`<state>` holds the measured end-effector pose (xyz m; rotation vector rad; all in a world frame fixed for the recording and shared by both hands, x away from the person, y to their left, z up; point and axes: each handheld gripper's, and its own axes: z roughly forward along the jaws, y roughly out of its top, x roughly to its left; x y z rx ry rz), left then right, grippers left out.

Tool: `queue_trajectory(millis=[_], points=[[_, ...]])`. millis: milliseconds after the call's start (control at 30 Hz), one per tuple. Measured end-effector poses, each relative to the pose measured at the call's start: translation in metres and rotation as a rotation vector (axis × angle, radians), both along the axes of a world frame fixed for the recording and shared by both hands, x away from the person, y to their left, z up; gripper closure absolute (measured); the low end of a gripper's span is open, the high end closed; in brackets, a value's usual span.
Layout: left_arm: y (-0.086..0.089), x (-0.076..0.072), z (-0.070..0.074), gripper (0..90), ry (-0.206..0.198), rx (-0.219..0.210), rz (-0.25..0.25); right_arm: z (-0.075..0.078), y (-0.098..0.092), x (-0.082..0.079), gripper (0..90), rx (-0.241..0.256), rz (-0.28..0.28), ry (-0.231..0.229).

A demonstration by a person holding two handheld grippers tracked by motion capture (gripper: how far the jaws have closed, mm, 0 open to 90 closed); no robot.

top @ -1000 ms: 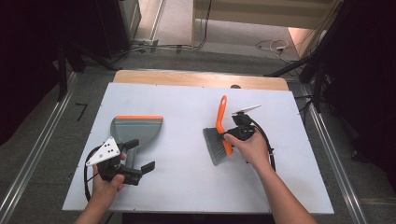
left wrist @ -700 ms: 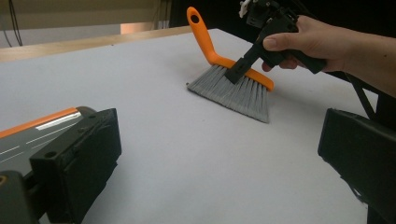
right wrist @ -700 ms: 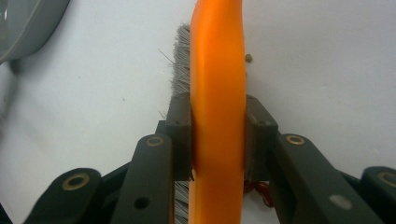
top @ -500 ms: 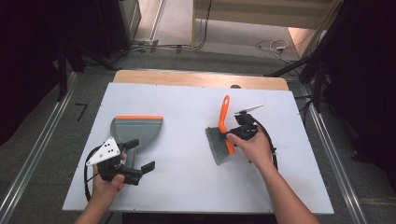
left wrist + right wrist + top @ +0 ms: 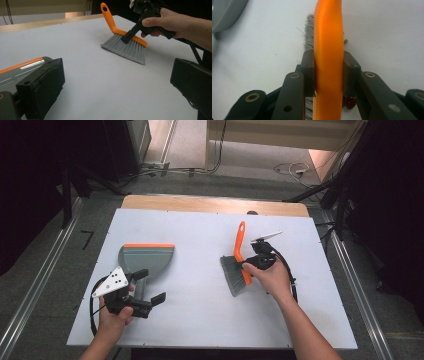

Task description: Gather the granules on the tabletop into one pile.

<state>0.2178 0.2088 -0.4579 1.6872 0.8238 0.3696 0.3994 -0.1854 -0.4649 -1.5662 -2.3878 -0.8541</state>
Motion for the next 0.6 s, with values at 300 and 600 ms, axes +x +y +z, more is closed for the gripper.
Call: queue_trajectory(millis=[300,600], points=[[-0.002,0.001,-0.001,0.2,0.002,0.001,-0.001,0.006,0.005,-0.004,68.0,0.056,0.022,-0.037],[-0.001,0.001,-0.001,0.2,0.003,0.000,0.001,0.015,0.011,-0.008,68.4,0.085,0.055,-0.081]])
